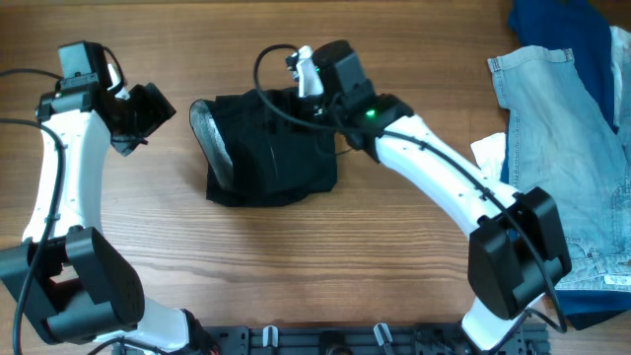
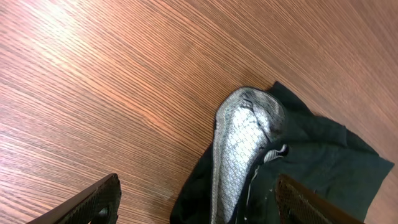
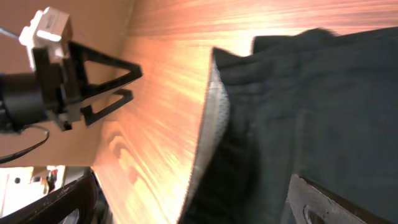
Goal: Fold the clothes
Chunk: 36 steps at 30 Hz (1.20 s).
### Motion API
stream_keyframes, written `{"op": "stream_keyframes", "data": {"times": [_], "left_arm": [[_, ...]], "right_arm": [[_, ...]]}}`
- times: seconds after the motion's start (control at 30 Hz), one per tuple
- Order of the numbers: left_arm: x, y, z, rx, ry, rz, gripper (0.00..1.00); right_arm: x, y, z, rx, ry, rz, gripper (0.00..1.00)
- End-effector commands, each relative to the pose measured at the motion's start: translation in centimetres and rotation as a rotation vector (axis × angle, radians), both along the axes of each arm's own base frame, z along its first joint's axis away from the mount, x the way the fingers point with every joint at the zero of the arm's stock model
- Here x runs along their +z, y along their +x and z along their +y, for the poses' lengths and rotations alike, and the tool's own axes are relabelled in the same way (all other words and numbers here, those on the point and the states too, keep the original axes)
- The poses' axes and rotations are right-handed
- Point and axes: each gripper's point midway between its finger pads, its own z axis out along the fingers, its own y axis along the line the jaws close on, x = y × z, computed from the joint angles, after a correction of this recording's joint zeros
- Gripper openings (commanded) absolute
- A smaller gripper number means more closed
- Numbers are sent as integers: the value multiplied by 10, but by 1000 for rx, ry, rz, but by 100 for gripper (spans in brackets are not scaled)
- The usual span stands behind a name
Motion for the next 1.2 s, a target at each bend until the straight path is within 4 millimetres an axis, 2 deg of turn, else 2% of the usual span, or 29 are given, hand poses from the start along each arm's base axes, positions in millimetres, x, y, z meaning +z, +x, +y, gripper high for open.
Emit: {"op": "stream_keyframes", "data": {"times": [0.0,0.1,0.2,0.3,0.4,0.47,0.6,0.77,0.93,1.17], "left_arm": [[11,7,-24,-108,19,-38,79],[9,10,-47,-169,19,-39,79],[0,11,-77,-243,15,-19,79],[-19,11,-112,-329,6,20,76],[-35,8,-133,-381,7,58,72],[-47,4,-139,-397,21,99,71],[-77,-12,-136,-408,100,224,70],[-108,-35,-111,-368,227,392,66],[-107,-47,-84,-292,345,467,67],[-107,-47,-83,-288,355,467,70]], "right_arm": [[3,17,-31,-14,-34,-23,100],[-14,27,-66,-87,-112,22,99],[-28,42,-115,-203,-177,91,99],[-36,54,-165,-307,-196,157,99],[-42,59,-201,-379,-208,206,98],[-45,59,-222,-404,-222,224,98],[-51,56,-241,-427,-257,241,97],[-53,55,-245,-426,-282,234,97],[-54,56,-247,-435,-295,231,98],[-55,57,-249,-438,-301,230,99]]}}
